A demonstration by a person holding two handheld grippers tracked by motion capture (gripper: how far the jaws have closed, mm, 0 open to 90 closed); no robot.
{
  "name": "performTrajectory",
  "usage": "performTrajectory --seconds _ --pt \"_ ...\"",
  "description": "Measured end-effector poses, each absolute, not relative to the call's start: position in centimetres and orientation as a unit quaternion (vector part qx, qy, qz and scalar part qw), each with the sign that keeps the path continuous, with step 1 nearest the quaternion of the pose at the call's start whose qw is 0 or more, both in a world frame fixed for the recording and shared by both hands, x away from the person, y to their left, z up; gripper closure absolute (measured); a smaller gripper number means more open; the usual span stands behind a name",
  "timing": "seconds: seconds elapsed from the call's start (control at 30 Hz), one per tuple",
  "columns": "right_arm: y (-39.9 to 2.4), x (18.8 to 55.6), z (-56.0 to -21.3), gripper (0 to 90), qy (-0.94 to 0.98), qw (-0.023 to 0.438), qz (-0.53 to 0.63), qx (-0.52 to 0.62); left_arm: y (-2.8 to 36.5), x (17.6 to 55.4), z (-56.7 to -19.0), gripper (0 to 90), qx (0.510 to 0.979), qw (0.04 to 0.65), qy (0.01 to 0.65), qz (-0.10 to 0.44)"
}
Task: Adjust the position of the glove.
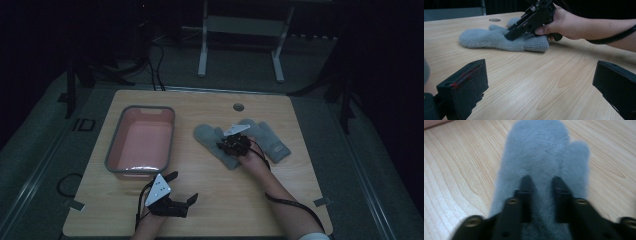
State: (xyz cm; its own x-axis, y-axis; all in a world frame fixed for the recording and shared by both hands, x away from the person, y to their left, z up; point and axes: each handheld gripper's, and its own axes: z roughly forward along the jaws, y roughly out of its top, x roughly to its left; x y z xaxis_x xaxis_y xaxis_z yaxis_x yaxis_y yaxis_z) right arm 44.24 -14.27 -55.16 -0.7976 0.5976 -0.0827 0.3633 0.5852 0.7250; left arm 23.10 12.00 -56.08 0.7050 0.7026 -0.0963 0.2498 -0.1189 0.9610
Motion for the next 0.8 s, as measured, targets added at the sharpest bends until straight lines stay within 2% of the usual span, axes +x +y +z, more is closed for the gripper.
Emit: performTrajectory --seconds 0.07,0.23,0.47,0.6,0.8 --pt "-14.2 43.9 -54.7 82.9 0.86 0.15 0.37 0.317 12.0 23.1 -56.1 0.2 0.722 0.575 0.33 0.197" --pt "-13.8 42.4 -53.6 84.8 0.827 0.194 0.376 0.371 12.0 23.2 -56.1 0.2 0.721 0.575 0.331 0.197" --pt "-13.2 40.6 -52.4 84.8 0.771 0.219 0.371 0.469 12.0 23.1 -56.1 0.2 0.721 0.575 0.331 0.198" --pt "-12.7 39.5 -52.3 84.8 0.737 0.213 0.376 0.519 12.0 23.1 -56.0 0.2 0.722 0.574 0.33 0.2" --pt "-11.6 38.4 -53.2 84.6 0.721 0.215 0.381 0.538 12.0 23.1 -56.0 0.2 0.723 0.574 0.328 0.2"
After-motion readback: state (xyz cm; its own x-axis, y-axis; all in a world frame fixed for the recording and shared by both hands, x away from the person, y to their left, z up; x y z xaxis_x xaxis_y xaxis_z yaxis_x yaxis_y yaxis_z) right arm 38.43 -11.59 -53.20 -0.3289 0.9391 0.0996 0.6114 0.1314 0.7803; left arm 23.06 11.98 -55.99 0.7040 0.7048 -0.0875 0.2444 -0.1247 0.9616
